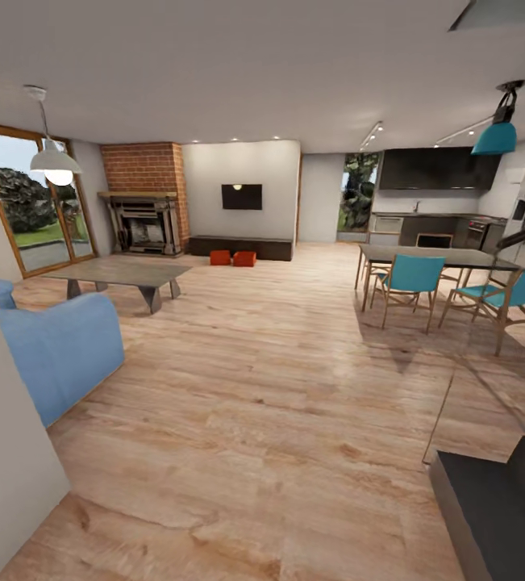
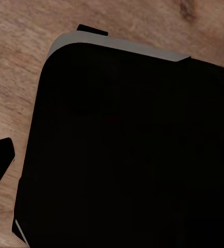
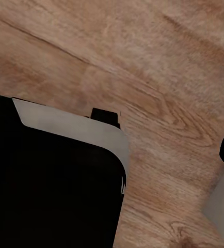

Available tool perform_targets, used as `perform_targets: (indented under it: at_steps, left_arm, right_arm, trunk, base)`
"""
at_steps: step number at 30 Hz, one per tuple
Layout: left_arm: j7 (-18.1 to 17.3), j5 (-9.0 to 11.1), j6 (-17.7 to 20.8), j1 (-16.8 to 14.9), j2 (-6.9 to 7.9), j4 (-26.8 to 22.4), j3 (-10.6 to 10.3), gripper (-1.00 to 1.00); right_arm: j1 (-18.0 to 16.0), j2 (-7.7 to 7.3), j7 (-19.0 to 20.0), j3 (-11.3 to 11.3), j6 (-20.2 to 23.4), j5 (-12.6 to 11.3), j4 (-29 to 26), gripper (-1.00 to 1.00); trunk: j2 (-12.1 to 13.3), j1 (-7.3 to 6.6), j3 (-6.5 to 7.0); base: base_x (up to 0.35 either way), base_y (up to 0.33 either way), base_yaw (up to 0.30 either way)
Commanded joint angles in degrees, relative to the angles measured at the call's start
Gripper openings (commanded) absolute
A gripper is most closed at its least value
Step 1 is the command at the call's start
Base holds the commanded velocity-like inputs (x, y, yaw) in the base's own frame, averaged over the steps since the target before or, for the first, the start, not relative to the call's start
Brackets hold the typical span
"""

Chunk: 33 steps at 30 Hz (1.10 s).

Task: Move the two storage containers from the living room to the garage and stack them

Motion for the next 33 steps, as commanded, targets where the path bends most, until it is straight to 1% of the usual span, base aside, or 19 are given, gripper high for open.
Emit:
perform_targets:
  at_steps: [1,15,33]
  left_arm:
    - [0.0,0.3,-0.1,0.0,-0.01,0.0,0.0,1.00]
    - [0.0,0.3,-0.2,0.0,-0.01,0.0,0.0,1.00]
    - [0.0,0.3,-0.2,0.0,-0.01,0.0,0.0,1.00]
  right_arm:
    - [-0.1,0.02,-0.2,0.5,-0.3,-0.2,0.2,1.00]
    - [-0.1,0.02,-0.2,0.5,-0.3,-0.2,0.2,1.00]
    - [-0.1,0.02,-0.2,0.5,-0.3,-0.2,0.2,1.00]
  trunk:
    - [0.0,0.03,-0.05]
    - [0.0,0.03,-0.05]
    - [0.0,0.03,-0.05]
  base:
    - [0.322,0.000,-0.243]
    - [0.322,0.000,-0.226]
    - [0.322,0.000,-0.143]
